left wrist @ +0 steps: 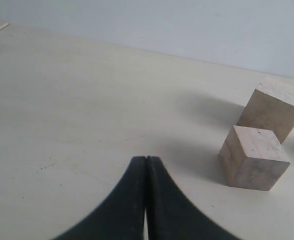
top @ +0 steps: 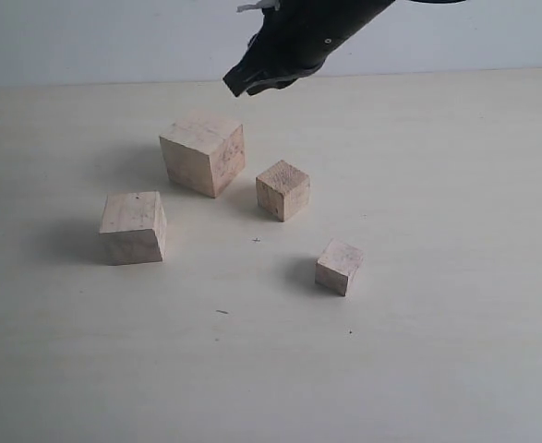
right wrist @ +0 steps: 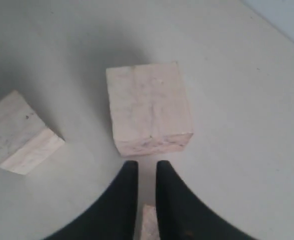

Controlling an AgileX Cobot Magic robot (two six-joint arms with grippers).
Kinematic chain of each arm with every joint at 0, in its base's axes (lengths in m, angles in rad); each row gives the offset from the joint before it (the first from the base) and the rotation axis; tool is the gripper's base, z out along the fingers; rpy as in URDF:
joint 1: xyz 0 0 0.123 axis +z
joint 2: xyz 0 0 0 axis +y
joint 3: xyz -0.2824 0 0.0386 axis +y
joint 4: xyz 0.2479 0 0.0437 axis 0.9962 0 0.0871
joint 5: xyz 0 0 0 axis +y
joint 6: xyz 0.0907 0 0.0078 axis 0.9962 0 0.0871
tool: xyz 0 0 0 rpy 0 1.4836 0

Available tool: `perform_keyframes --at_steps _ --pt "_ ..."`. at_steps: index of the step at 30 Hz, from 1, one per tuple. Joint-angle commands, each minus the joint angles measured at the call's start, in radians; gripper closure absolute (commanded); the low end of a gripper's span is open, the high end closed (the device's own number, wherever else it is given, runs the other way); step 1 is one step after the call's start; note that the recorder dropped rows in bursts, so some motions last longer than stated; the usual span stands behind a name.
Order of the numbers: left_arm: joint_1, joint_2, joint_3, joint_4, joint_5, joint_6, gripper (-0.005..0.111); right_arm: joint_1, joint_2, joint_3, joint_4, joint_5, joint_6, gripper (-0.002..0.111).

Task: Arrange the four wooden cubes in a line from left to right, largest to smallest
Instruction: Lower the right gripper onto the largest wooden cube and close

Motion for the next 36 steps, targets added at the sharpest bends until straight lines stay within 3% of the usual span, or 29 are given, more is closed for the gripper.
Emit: perform_keyframes --at_steps 1,2,3,4,13,19,28,36 --pt "-0.008 -0.005 0.003 -0.003 -0.001 0.000 0.107 0.000 0.029 -0.008 0.269 0.017 -0.286 0.058" --pt "-0.008 -0.005 0.003 -0.003 -0.001 0.000 0.107 0.000 0.036 -0.008 0.308 0.023 -0.346 0.043" --pt "-0.008 -0.005 0.003 -0.003 -0.001 0.000 0.107 0.000 0.050 -0.008 0.361 0.018 -0.405 0.014" --pt "-0.008 -0.005 0.003 -0.003 -0.001 0.000 0.107 0.000 0.057 -0.008 0.363 -0.001 -0.398 0.003" --pt "-0.008 -0.005 0.003 -0.003 -0.001 0.000 0.107 0.000 0.154 -0.008 0.370 -0.164 -0.596 0.004" --pt "-0.008 -0.005 0.003 -0.003 -0.001 0.000 0.107 0.000 0.232 -0.011 0.681 -0.163 -0.895 0.004" --pt "-0.008 -0.005 0.003 -0.003 -0.001 0.000 0.107 0.000 0.242 -0.011 0.839 -0.257 -1.033 0.004" --pt "-0.008 -0.005 0.003 -0.003 -0.001 0.000 0.107 0.000 0.286 -0.014 0.918 -0.222 -1.077 0.004"
